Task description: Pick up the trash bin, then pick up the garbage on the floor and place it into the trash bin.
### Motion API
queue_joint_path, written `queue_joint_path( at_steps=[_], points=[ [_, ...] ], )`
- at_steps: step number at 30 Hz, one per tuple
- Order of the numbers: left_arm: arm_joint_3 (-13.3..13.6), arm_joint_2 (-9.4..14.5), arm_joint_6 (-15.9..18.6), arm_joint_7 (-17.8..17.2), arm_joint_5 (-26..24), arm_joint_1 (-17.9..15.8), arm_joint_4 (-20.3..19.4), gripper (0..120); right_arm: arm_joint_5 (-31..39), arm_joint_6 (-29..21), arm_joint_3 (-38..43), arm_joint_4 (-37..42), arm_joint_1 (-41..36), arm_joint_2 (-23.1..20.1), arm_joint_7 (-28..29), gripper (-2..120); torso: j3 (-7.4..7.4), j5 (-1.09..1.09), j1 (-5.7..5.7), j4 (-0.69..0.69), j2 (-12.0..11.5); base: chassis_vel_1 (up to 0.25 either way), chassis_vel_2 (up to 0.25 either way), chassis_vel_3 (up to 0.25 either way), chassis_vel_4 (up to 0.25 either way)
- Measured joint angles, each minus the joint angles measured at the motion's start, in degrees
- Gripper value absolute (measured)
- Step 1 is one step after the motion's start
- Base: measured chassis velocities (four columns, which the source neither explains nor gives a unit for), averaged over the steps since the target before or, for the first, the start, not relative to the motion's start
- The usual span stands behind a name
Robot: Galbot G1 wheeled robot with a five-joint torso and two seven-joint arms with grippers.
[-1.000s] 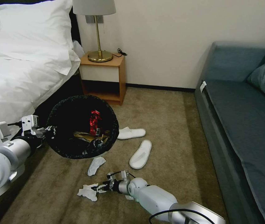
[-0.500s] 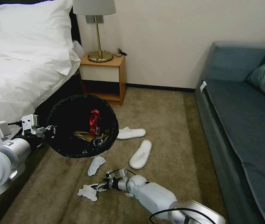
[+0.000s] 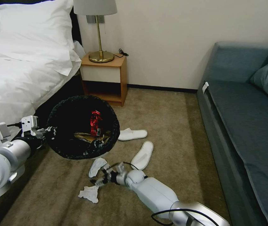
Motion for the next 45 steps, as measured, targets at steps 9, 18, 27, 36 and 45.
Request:
queue_joint_path(
  at_steps=[9, 18, 27, 36, 45],
  points=[
    [-0.81, -0.28, 0.00, 0.54, -0.41, -0.69, 0.97, 2, -2.53, -1.89, 6.98, 22.22, -5.27, -13.76, 4.15, 100, 0.00, -0.02, 0.00, -0.04, 0.00, 0.000, 0.000, 0.000, 0.000],
    [-2.43, -0.29, 0.00, 0.37, -1.19, -1.16, 2.02, 2, -5.60, -3.47, 18.98, 36.41, -16.32, -22.78, 6.65, 100, 0.00, -0.01, 0.00, -0.03, 0.00, 0.000, 0.000, 0.000, 0.000],
    [-4.88, 0.15, 0.00, -0.30, -2.73, -1.46, 2.63, 2, -6.37, -3.65, 26.47, 41.68, -21.26, -25.40, 8.29, 100, -0.01, -0.02, 0.00, -0.02, 0.00, 0.000, 0.000, 0.000, 0.000],
    [-6.29, 0.34, 0.00, -0.24, -3.13, -0.16, 2.52, 2, -11.73, -1.84, 40.79, 54.05, -31.59, -23.80, 16.98, 100, -0.02, -0.04, -0.01, -0.02, 0.01, 0.000, 0.000, 0.000, 0.000],
    [-4.86, 0.65, 0.00, 0.05, -2.60, -0.42, 2.98, 2, -15.07, 4.75, 48.01, 59.34, -41.28, -20.91, 21.49, 100, -0.01, -0.02, 0.00, -0.03, 0.00, 0.000, 0.000, 0.000, 0.000]
  ],
)
